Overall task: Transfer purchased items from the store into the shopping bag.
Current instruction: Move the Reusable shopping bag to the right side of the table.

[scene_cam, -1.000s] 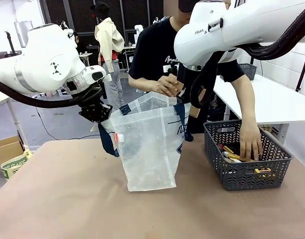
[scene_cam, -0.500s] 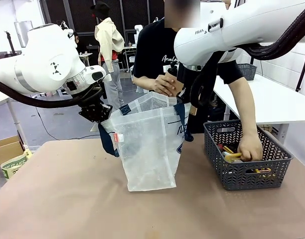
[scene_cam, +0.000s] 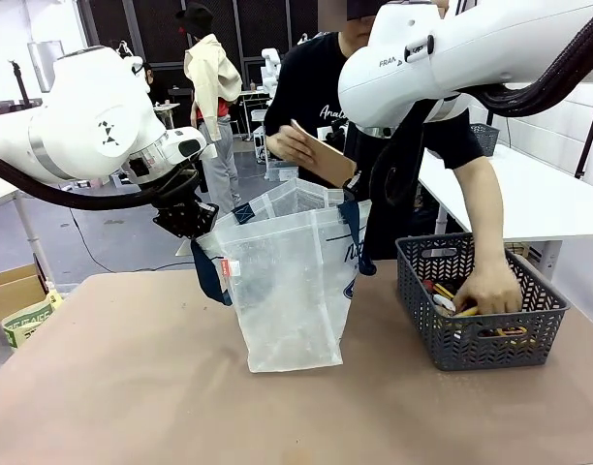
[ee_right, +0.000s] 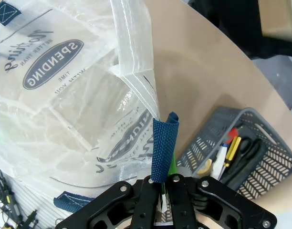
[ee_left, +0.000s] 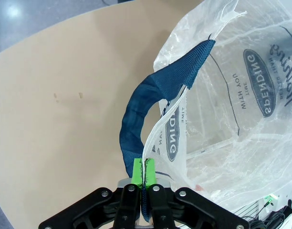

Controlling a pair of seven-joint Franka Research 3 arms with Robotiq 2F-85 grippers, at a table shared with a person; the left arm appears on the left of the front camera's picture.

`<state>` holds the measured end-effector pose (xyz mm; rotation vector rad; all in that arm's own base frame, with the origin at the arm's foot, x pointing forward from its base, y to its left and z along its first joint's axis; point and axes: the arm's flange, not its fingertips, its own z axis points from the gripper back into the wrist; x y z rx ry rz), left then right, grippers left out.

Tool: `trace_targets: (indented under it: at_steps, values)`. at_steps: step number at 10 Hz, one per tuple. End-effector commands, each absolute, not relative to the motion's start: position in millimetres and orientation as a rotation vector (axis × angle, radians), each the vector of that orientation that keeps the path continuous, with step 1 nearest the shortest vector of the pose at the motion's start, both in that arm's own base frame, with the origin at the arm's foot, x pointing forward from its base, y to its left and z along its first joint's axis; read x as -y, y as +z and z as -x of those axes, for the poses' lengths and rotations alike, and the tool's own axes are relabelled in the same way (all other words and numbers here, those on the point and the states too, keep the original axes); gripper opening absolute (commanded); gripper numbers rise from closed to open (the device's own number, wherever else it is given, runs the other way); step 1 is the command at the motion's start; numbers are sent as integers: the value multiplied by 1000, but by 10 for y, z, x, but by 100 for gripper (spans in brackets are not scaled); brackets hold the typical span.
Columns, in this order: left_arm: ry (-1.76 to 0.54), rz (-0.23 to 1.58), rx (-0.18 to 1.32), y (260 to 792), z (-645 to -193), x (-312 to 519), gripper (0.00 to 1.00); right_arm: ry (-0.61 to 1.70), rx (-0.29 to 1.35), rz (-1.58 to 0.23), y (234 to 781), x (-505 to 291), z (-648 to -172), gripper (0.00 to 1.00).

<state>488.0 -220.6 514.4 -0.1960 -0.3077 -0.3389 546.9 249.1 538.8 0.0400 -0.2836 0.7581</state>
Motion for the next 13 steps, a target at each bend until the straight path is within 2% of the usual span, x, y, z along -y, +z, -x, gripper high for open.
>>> trace_targets:
  at_steps: [1, 13]
  values:
    - [-322, 193, 312, 5148, -4885, 2199, 0, 749, 284, -40, 5383, -2481, -5473, 0]
    - [-322, 193, 312, 5148, -4885, 2199, 0, 749, 284, -40, 5383, -2481, -5473, 0]
